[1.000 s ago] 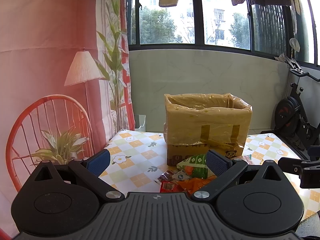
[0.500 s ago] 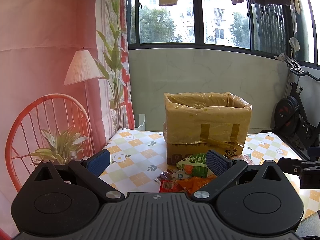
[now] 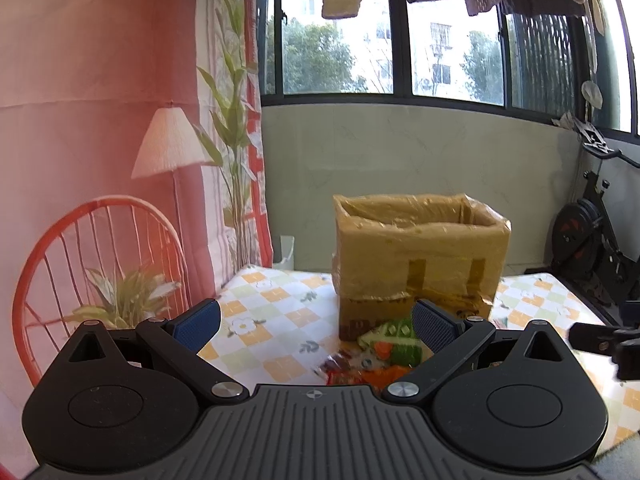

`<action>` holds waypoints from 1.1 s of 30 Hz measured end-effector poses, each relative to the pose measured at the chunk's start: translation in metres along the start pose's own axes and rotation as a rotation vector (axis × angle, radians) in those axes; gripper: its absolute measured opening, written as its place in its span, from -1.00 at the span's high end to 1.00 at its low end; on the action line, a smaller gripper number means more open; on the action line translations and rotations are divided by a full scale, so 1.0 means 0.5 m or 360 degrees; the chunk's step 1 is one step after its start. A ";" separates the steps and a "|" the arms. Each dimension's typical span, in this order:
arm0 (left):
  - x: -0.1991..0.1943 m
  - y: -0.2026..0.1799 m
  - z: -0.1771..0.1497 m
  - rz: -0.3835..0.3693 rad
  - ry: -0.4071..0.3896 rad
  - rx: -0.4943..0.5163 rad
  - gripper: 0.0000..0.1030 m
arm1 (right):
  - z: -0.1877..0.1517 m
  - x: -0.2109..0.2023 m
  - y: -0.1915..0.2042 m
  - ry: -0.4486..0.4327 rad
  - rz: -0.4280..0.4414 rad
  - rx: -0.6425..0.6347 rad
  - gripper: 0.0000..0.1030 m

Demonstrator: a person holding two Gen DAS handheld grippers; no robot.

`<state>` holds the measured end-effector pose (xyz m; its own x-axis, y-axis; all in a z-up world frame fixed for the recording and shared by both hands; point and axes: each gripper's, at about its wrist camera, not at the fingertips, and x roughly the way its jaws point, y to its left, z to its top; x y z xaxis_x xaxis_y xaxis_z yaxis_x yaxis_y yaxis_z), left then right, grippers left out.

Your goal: Organize snacks

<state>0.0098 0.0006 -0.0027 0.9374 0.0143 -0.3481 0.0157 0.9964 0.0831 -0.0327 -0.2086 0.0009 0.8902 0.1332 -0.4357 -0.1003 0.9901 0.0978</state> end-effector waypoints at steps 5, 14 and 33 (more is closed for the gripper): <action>0.024 0.000 0.020 0.0085 -0.0062 0.0060 -0.99 | 0.024 0.004 -0.027 -0.0138 -0.0056 -0.0063 -1.00; 0.103 -0.016 0.004 -0.0055 -0.0024 -0.0074 -0.98 | 0.040 0.055 -0.099 -0.0208 -0.0088 -0.0075 -1.00; 0.282 -0.092 -0.119 -0.0252 0.0312 0.0043 -0.79 | -0.082 0.344 -0.097 0.0399 0.0106 0.0074 -0.88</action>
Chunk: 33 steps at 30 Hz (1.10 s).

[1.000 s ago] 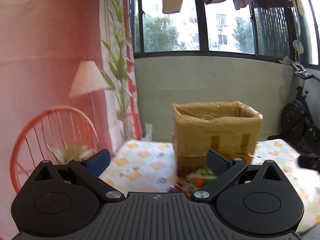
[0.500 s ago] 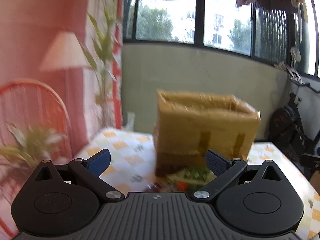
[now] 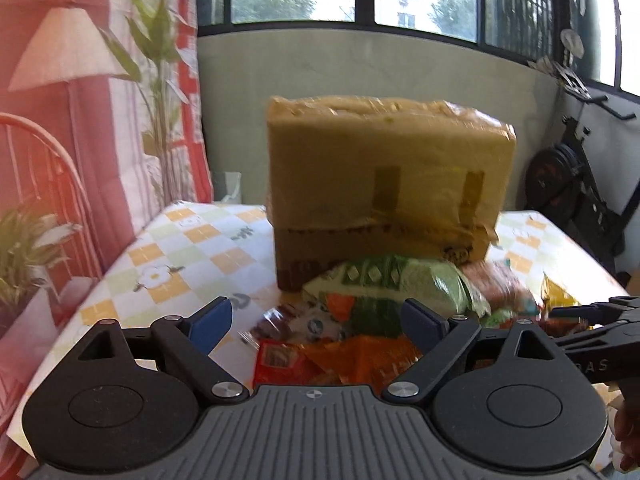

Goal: Organize snacks
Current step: 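Reach the left tool to the orange chip bag while the right tool reaches the green bag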

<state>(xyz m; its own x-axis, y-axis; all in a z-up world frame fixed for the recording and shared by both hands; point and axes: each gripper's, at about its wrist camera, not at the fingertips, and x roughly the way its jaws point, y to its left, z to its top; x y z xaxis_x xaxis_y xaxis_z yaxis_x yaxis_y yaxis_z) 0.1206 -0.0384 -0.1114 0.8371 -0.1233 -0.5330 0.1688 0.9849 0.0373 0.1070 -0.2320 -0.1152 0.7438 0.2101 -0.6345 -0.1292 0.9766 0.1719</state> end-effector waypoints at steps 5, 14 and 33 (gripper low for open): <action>0.034 -0.007 -0.021 -0.0052 0.0095 0.0030 -0.68 | -0.030 0.008 -0.016 0.0054 0.0057 0.0119 -0.88; 0.114 0.006 -0.049 -0.0286 0.0307 -0.0147 -0.52 | -0.040 -0.008 -0.025 0.0029 0.0112 0.0164 -0.69; 0.128 0.001 -0.068 -0.0420 0.0326 -0.0180 0.01 | -0.043 0.002 -0.034 0.0052 0.0150 0.0251 -0.75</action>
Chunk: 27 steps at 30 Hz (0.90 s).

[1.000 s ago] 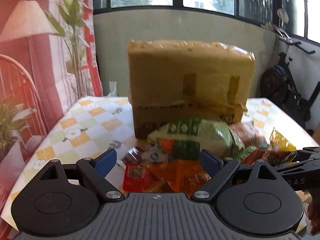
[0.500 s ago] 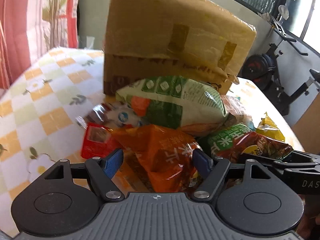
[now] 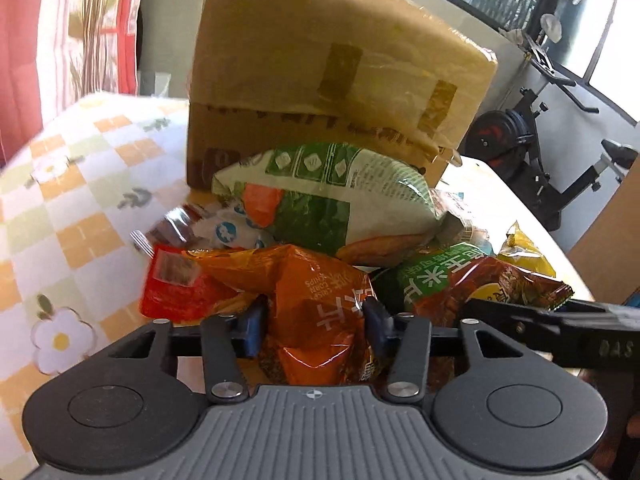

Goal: Organize snacks
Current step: 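Reach the left tool to the orange chip bag while the right tool reaches the green bag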

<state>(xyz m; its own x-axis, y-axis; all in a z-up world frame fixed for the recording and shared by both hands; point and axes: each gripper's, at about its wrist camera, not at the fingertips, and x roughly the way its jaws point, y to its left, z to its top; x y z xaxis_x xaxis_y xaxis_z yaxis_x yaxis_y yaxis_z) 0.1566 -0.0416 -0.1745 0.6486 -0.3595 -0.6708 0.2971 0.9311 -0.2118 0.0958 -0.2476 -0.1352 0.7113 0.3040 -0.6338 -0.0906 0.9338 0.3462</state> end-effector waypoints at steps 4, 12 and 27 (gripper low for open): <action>-0.031 -0.003 -0.001 0.0038 -0.0053 0.0044 0.03 | 0.004 0.011 -0.011 0.0034 0.0034 0.0113 -0.77; -0.064 -0.006 0.004 0.0082 -0.0135 0.0076 0.03 | 0.015 0.009 -0.029 0.0039 0.0113 0.0358 -0.77; -0.063 -0.017 -0.013 0.0092 -0.0110 0.0123 0.03 | 0.026 0.037 -0.043 0.0105 0.0064 0.0578 -0.55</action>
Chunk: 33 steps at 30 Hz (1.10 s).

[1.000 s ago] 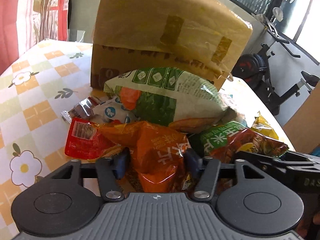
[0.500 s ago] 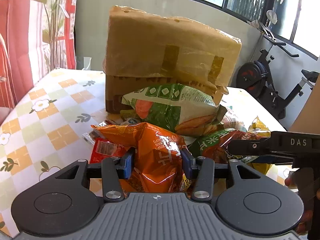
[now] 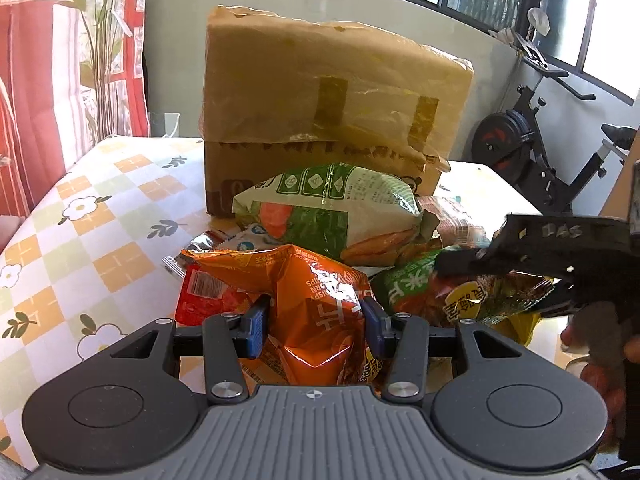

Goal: Organize snacks
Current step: 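Reach the left tool to the orange chip bag while the right tool reaches the green bag, then close the left tool on the orange bag while the right tool grasps the green bag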

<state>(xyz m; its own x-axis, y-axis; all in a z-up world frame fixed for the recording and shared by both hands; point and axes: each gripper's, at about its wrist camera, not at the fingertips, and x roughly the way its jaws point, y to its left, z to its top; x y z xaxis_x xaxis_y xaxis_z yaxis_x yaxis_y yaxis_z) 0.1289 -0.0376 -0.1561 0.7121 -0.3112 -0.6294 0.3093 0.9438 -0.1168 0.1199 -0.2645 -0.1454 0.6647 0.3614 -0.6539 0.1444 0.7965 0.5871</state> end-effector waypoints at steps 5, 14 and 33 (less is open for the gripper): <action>-0.010 0.012 0.007 -0.0007 -0.0012 -0.0034 0.04 | -0.007 0.009 -0.015 0.0069 0.0052 0.0103 -0.52; -0.028 0.017 0.017 -0.0037 -0.0045 -0.0025 0.07 | -0.017 -0.017 0.001 0.0028 0.0075 0.0085 -0.12; -0.172 0.056 0.064 -0.0038 -0.0336 -0.0062 0.10 | -0.005 -0.192 0.031 -0.0370 0.0126 -0.0064 0.10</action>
<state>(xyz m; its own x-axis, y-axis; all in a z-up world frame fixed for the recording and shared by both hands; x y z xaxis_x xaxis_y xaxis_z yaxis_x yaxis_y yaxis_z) 0.0964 0.0122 -0.0806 0.8224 -0.3464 -0.4514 0.3061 0.9381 -0.1621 0.0567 -0.2858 -0.0749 0.8241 0.3061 -0.4766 0.0588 0.7906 0.6094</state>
